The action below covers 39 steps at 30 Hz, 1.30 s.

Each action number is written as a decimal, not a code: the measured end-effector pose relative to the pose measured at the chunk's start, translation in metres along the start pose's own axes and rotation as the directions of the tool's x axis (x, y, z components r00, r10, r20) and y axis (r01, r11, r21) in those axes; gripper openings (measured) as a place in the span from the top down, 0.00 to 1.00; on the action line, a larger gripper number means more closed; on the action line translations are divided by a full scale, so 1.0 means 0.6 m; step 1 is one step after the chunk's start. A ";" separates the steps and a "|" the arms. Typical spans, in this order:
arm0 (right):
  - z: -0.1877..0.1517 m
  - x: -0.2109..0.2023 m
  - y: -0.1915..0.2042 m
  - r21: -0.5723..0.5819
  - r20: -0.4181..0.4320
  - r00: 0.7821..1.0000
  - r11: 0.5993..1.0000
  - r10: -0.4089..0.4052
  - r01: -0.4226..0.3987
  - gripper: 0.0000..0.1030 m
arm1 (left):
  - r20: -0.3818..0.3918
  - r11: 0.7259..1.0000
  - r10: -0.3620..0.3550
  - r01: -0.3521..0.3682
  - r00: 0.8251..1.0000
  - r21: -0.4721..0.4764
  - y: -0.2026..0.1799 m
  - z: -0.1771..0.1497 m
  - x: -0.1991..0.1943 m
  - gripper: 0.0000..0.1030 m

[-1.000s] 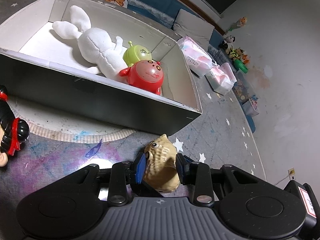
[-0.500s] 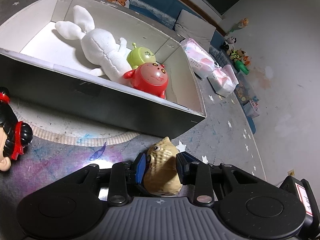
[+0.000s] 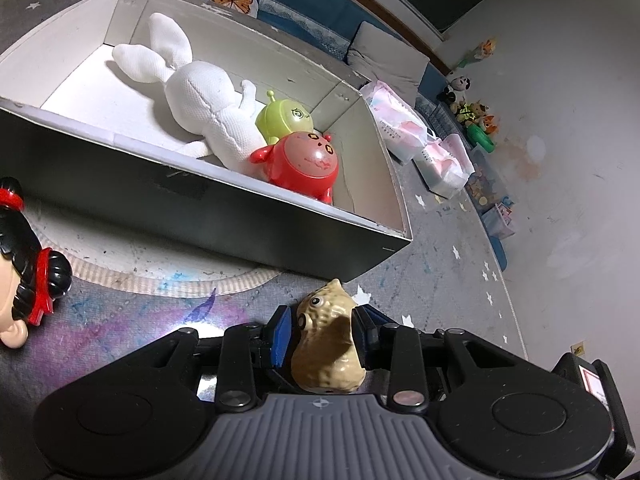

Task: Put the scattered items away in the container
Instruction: 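Lift the tan peanut toy with the left gripper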

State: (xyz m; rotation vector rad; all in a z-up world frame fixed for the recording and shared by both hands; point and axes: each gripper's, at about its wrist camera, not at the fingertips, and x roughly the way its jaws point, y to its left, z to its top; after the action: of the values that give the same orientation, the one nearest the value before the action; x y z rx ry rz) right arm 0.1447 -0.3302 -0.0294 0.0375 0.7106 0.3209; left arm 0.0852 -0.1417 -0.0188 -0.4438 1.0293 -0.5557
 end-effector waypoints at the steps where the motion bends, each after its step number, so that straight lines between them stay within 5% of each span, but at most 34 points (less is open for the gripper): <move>1: 0.003 0.001 0.000 0.002 -0.010 1.000 1.000 -0.001 0.002 0.00 | 0.001 1.000 -0.001 0.001 1.000 -0.002 0.000 0.000 -0.001 0.66; 16: 0.004 0.009 0.013 -0.058 -0.010 0.999 0.998 -0.032 0.032 0.01 | 0.010 1.000 -0.009 0.009 1.000 -0.013 0.001 0.003 -0.007 0.66; 39: 0.007 -0.009 0.003 -0.002 0.008 0.999 0.999 -0.048 0.048 0.41 | -0.043 0.998 -0.048 0.047 0.998 -0.038 0.000 0.019 0.011 0.66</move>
State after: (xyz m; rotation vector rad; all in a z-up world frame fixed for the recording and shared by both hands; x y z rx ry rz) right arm 0.1427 -0.3297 -0.0224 0.0198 0.7021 0.2752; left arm 0.0981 -0.1446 -0.0181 -0.4915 1.0743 -0.5916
